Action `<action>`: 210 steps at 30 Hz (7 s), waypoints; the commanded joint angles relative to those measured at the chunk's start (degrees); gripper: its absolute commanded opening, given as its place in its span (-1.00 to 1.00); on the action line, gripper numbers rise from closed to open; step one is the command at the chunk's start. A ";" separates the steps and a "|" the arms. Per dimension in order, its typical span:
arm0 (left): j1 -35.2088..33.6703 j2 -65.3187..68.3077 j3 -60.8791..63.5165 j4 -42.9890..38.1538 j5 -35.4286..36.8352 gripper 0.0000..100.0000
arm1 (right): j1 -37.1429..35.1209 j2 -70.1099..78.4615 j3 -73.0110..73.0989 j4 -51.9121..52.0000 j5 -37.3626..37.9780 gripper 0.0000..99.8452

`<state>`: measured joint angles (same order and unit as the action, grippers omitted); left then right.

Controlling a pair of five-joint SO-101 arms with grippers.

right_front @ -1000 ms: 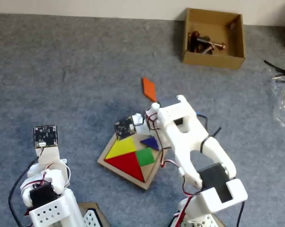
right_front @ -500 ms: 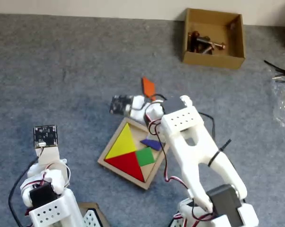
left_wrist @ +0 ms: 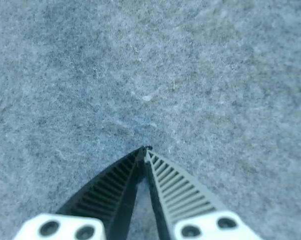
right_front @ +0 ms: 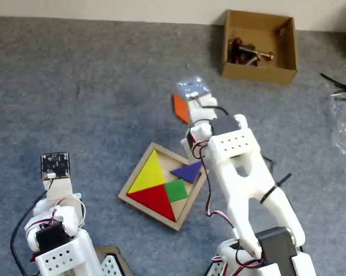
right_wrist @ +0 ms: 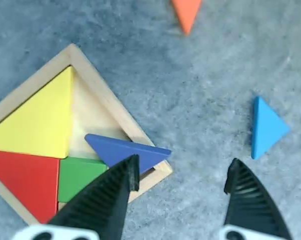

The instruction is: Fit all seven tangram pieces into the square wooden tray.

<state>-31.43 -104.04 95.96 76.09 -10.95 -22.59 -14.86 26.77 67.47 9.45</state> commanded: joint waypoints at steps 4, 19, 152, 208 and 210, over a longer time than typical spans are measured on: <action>0.84 -0.31 1.19 0.53 0.53 -0.99 | 0.84 -2.51 -0.31 0.13 -0.97 -0.49; 0.84 -0.31 1.19 0.53 0.53 -0.99 | 0.75 -2.42 4.70 -6.90 -27.25 -0.49; 0.84 -0.31 1.19 0.53 0.53 -0.99 | -11.91 -11.74 28.00 -22.20 -34.55 -0.99; 0.84 -0.31 1.19 0.53 0.53 -0.99 | -2.95 -0.31 22.37 -18.68 -15.91 -0.99; 0.84 -0.31 1.19 0.53 0.53 -0.99 | -3.12 -0.31 22.37 -18.68 -15.91 -0.99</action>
<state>-31.43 -104.04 95.96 76.09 -10.95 -26.73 -15.47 50.77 47.96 -7.25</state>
